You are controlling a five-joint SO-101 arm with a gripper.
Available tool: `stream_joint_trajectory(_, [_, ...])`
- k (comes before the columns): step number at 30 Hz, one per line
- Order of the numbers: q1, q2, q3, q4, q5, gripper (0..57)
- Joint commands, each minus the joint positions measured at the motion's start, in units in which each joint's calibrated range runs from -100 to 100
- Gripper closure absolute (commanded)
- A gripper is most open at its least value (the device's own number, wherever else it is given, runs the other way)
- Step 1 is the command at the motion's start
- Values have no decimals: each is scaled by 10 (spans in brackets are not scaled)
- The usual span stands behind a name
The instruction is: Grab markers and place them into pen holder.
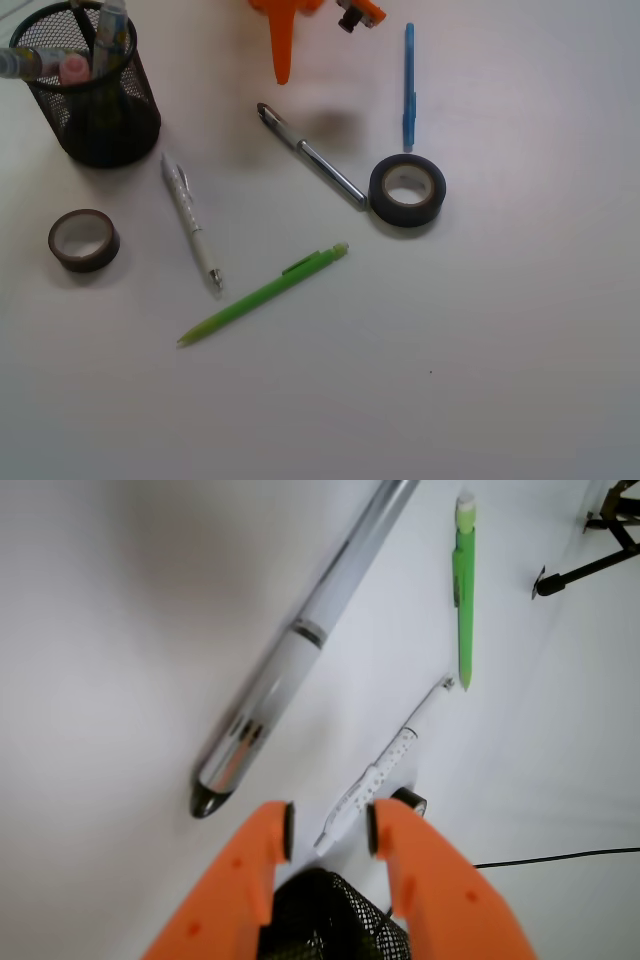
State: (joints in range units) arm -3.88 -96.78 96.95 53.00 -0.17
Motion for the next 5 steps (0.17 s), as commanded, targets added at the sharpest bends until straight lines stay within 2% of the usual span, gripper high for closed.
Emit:
stream_joint_trajectory(1, [-3, -2, -3, 1, -1, 491])
stream_joint_trajectory(5, [-3, -2, -3, 1, -1, 491])
